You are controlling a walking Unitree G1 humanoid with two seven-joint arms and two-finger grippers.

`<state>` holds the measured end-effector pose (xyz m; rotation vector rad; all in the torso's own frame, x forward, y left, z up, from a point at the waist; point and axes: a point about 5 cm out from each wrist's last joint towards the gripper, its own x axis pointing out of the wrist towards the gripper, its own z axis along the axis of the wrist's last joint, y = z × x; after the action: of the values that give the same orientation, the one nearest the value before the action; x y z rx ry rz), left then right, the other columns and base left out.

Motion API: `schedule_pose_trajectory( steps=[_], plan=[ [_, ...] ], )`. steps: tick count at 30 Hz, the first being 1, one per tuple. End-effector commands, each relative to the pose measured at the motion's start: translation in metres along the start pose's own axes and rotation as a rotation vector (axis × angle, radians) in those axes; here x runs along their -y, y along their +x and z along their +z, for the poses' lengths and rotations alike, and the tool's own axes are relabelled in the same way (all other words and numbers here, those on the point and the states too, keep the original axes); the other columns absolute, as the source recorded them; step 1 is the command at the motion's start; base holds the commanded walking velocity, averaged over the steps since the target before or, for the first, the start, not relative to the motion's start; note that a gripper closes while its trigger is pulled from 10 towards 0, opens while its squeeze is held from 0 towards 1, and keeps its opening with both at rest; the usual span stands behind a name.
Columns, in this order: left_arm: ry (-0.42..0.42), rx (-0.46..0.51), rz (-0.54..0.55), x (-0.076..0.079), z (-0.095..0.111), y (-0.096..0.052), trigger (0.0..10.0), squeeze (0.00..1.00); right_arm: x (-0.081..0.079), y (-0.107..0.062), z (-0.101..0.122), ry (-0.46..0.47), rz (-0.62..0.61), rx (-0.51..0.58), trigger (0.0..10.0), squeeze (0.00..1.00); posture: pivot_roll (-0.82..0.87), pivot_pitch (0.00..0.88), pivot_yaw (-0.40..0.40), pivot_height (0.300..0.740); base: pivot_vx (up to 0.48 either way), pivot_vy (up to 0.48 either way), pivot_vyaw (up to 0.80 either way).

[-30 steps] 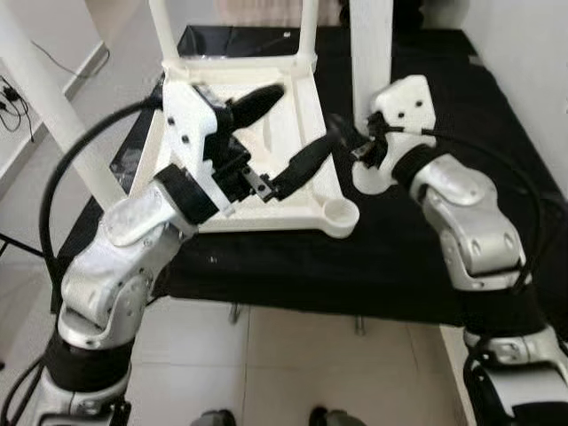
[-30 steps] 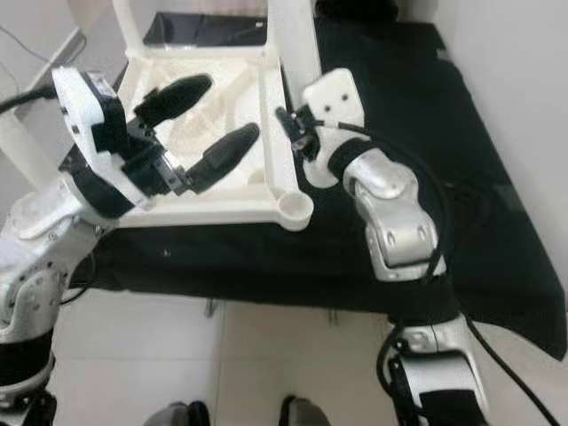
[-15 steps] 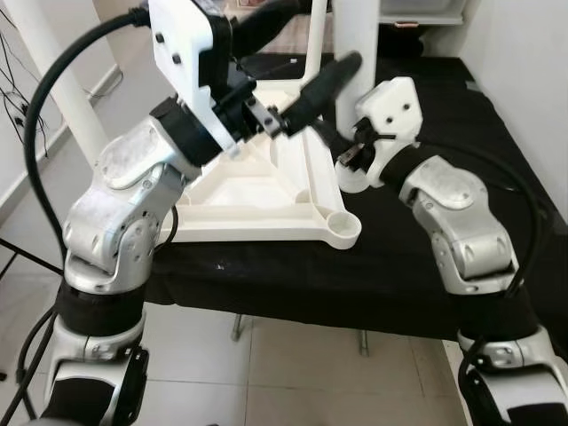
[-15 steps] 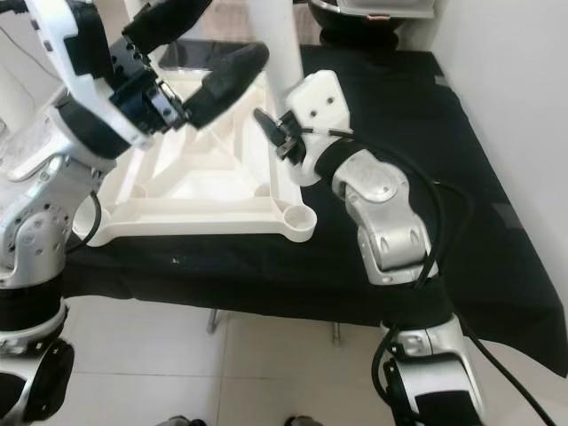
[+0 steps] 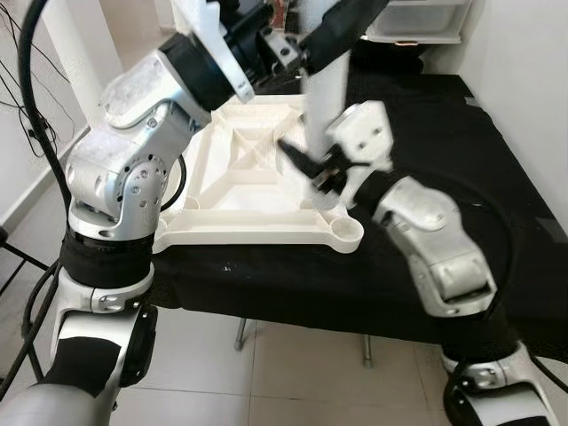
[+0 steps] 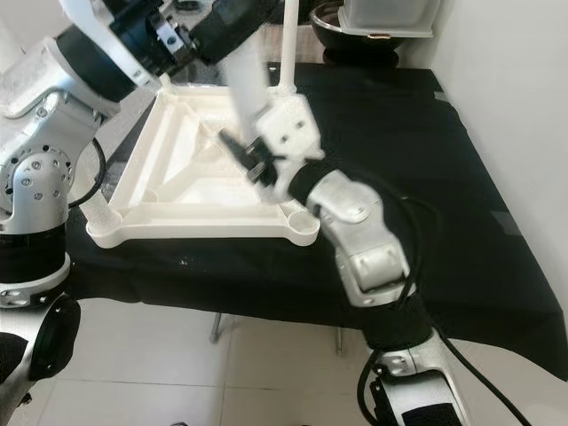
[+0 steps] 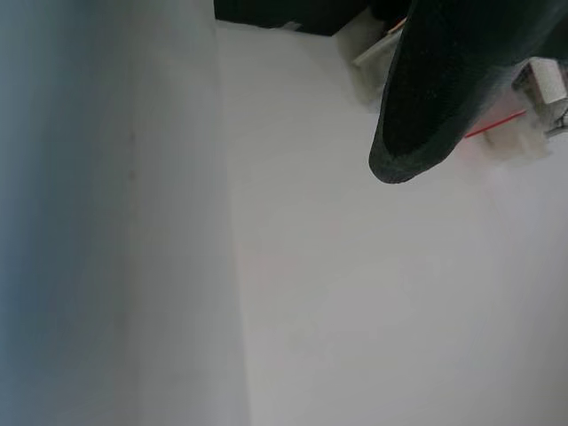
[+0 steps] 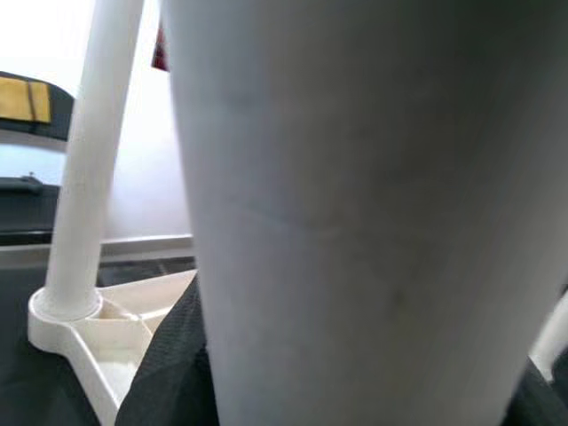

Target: Building children table

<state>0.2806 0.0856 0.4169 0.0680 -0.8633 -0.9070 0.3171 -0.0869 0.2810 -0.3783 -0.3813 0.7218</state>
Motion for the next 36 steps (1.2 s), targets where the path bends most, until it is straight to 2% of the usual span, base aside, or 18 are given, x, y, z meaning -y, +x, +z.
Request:
schedule_pose_trajectory(
  steps=[1,2,3,4,5,7,11,21,22,23,24,25,27,29,33,34,35,36],
  plan=[
    [0.000,-0.061,0.088,-0.008,-0.016,-0.003,10.0,0.00,-0.016,0.005,0.007,-0.077,0.054,0.036,10.0,0.00,-0.06,0.057,-0.004,0.740,0.000,0.000,0.00],
    [0.000,-0.061,0.088,-0.008,-0.016,-0.003,10.0,0.00,-0.016,0.005,0.007,-0.077,0.054,0.036,10.0,0.00,-0.06,0.057,-0.004,0.740,0.000,0.000,0.00],
    [-0.003,-0.065,0.091,-0.008,-0.017,-0.003,7.8,0.00,-0.017,0.006,0.006,-0.083,0.054,0.032,10.0,0.00,-0.06,0.057,-0.004,0.740,0.000,0.000,0.00],
    [-0.003,-0.086,0.094,-0.009,-0.021,-0.003,7.3,0.00,-0.017,0.007,0.004,-0.110,0.044,0.017,10.0,0.00,-0.06,0.057,-0.004,0.740,0.000,0.000,0.00],
    [-0.006,-0.103,0.092,-0.008,-0.024,-0.003,2.5,0.00,-0.016,0.008,0.002,-0.138,0.029,0.001,10.0,0.00,-0.06,0.058,-0.006,0.740,0.000,0.000,0.00],
    [-0.019,-0.129,0.086,-0.007,-0.029,-0.004,0.0,0.00,-0.012,0.009,-0.003,-0.204,-0.012,-0.038,10.0,0.00,-0.05,0.059,-0.006,0.740,0.000,0.000,0.00],
    [-0.036,-0.134,0.079,-0.005,-0.030,-0.005,0.0,0.00,-0.004,0.009,-0.009,-0.278,-0.065,-0.078,10.0,0.00,-0.05,0.061,-0.009,0.740,0.000,0.000,0.00],
    [-0.057,-0.139,0.114,-0.005,-0.026,-0.010,0.0,0.00,0.013,0.007,-0.019,-0.275,-0.175,-0.127,10.0,0.00,-0.04,0.067,-0.014,0.740,0.000,0.000,0.00],
    [-0.081,-0.127,0.102,-0.005,-0.025,-0.012,0.0,0.00,0.010,0.007,-0.020,-0.194,-0.140,-0.105,10.0,0.06,-0.04,0.066,-0.015,0.740,0.000,0.000,0.00],
    [-0.097,-0.119,0.086,-0.004,-0.024,-0.013,0.0,0.00,0.008,0.008,-0.020,-0.144,-0.112,-0.093,10.0,0.36,-0.04,0.066,-0.015,0.740,0.000,0.000,0.00],
    [-0.097,-0.119,0.086,-0.004,-0.024,-0.013,0.0,0.00,0.008,0.008,-0.020,-0.144,-0.112,-0.093,10.0,0.36,-0.04,0.066,-0.015,0.740,0.000,0.000,0.00],
    [-0.107,-0.113,0.076,-0.003,-0.023,-0.013,0.0,0.00,0.004,0.008,-0.021,-0.077,-0.049,-0.086,10.0,1.00,-0.04,0.066,-0.015,0.740,0.000,0.000,0.00],
    [-0.138,-0.108,0.048,-0.002,-0.023,-0.014,0.0,0.00,0.000,0.008,-0.020,-0.032,0.002,-0.077,10.0,1.00,-0.04,0.068,-0.017,0.740,0.000,0.000,0.00],
    [-0.210,-0.100,-0.127,0.008,-0.020,-0.015,0.0,0.00,-0.013,0.006,-0.012,0.090,0.201,-0.005,10.0,1.00,-0.04,0.067,-0.019,0.740,0.000,0.000,0.00],
    [-0.233,-0.105,-0.183,0.011,-0.020,-0.015,0.0,0.00,-0.016,0.005,-0.010,0.116,0.257,0.007,10.0,1.00,-0.04,0.067,-0.019,0.740,0.000,0.000,0.00],
    [-0.252,-0.115,-0.241,0.014,-0.021,-0.015,0.0,0.00,-0.018,0.006,-0.011,0.112,0.307,0.003,10.0,0.27,-0.03,0.068,-0.018,0.740,0.000,0.000,0.00],
    [-0.269,-0.123,-0.289,0.017,-0.022,-0.015,0.0,0.00,-0.017,0.010,-0.014,0.144,0.327,-0.021,10.0,0.00,-0.03,0.068,-0.018,0.740,0.000,0.000,0.00],
    [-0.269,-0.123,-0.289,0.017,-0.022,-0.015,0.0,0.00,-0.017,0.010,-0.014,0.144,0.327,-0.021,10.0,0.00,-0.03,0.068,-0.018,0.740,0.000,0.000,0.00]
  ],
)
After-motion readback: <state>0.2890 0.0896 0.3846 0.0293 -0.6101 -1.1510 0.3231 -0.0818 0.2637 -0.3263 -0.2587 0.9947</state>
